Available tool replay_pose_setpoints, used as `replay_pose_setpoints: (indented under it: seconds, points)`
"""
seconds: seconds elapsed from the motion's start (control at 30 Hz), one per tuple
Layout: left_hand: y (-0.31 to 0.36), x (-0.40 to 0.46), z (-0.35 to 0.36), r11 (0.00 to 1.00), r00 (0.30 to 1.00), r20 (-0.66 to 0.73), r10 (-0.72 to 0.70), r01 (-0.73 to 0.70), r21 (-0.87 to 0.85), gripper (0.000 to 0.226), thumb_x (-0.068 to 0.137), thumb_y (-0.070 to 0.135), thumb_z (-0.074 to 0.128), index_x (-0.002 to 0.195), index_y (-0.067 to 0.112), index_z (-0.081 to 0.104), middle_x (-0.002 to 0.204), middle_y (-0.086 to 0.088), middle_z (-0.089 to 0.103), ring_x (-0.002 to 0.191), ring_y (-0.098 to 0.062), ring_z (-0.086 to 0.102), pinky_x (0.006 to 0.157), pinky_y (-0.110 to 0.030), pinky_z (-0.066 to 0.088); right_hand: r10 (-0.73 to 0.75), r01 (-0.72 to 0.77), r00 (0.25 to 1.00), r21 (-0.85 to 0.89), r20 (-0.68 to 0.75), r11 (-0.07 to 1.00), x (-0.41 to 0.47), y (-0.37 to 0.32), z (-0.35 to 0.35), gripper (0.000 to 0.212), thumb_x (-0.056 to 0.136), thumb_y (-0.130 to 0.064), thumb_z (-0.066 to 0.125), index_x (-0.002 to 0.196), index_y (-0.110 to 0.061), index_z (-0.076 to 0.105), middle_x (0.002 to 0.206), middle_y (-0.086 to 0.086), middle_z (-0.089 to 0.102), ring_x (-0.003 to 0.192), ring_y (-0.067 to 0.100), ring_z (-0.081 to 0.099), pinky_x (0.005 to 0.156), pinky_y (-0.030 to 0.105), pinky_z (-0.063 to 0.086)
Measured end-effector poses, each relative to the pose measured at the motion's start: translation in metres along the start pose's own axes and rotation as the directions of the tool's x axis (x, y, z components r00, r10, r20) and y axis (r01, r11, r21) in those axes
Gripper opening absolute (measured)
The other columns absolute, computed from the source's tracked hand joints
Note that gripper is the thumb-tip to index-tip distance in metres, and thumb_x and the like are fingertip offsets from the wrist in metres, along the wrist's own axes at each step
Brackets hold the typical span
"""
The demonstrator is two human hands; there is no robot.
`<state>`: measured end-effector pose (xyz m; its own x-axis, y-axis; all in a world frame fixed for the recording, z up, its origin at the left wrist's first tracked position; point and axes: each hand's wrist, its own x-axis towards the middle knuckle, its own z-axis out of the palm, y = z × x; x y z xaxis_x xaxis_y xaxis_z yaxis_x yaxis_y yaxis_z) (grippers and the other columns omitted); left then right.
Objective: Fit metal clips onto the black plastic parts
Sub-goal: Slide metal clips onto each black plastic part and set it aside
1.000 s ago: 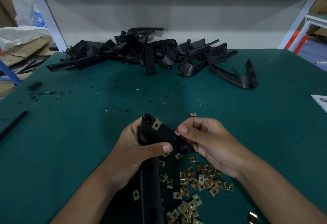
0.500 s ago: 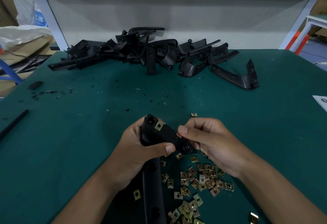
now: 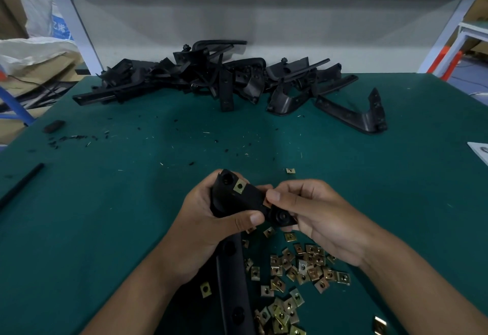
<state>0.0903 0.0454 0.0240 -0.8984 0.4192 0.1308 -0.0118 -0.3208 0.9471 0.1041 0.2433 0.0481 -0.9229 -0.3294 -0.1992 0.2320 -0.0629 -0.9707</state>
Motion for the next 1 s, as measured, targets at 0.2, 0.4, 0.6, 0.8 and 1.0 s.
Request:
replay_pose_setpoints:
  seconds: [0.2, 0.4, 0.6, 0.8, 1.0]
  points:
    - [0.000, 0.001, -0.003, 0.999, 0.992, -0.123, 0.013, -0.016, -0.028, 0.029, 0.071, 0.011, 0.087, 0.090, 0.025, 0.071, 0.112, -0.011, 0.076, 0.113, -0.021, 0.070, 0.084, -0.020, 0.055, -0.108, 0.103, 0.991, -0.070, -0.077, 0.992, 0.001, 0.002, -0.003, 0.036, 0.080, -0.056, 0.073, 0.090, -0.021, 0.075, 0.081, -0.008, 0.068, 0.073, 0.006, 0.058, 0.066, 0.022, 0.044]
    - [-0.002, 0.001, -0.005, 0.995, 0.983, -0.181, 0.008, -0.025, -0.095, 0.028, 0.074, 0.013, 0.081, 0.098, 0.014, 0.067, 0.114, -0.012, 0.075, 0.113, -0.022, 0.070, 0.084, -0.021, 0.055, -0.245, 0.234, 0.969, -0.198, -0.033, 0.952, 0.002, 0.008, 0.000, 0.025, 0.076, -0.032, 0.088, 0.095, -0.030, 0.072, 0.094, -0.008, 0.073, 0.089, 0.008, 0.067, 0.080, 0.020, 0.054]
    - [-0.004, 0.002, -0.008, 0.995, 0.983, -0.183, 0.031, -0.047, -0.088, 0.027, 0.076, 0.012, 0.078, 0.099, 0.013, 0.066, 0.113, -0.014, 0.075, 0.111, -0.023, 0.071, 0.084, -0.020, 0.055, -0.301, 0.282, 0.952, -0.215, -0.058, 0.935, 0.004, 0.012, 0.001, 0.025, 0.073, -0.038, 0.083, 0.095, -0.030, 0.073, 0.090, -0.008, 0.070, 0.084, 0.009, 0.063, 0.076, 0.020, 0.052]
    - [-0.005, 0.002, -0.008, 0.997, 0.988, -0.154, 0.027, -0.039, -0.073, 0.027, 0.085, 0.024, 0.081, 0.107, 0.015, 0.068, 0.120, -0.016, 0.071, 0.116, -0.028, 0.067, 0.092, -0.037, 0.057, -0.367, 0.342, 0.924, -0.197, -0.109, 0.919, 0.006, 0.014, 0.001, 0.022, 0.080, -0.033, 0.085, 0.099, -0.028, 0.074, 0.089, -0.010, 0.072, 0.083, 0.003, 0.065, 0.076, 0.015, 0.051]
    - [-0.006, 0.004, -0.006, 0.989, 0.980, -0.200, 0.017, -0.046, -0.142, 0.029, 0.088, 0.027, 0.074, 0.111, 0.009, 0.068, 0.101, -0.011, 0.070, 0.089, -0.020, 0.070, 0.073, -0.029, 0.058, -0.476, 0.429, 0.840, -0.217, -0.260, 0.877, 0.009, 0.014, -0.005, 0.022, 0.081, -0.035, 0.077, 0.102, -0.031, 0.074, 0.072, -0.017, 0.065, 0.071, -0.001, 0.060, 0.069, 0.013, 0.050]
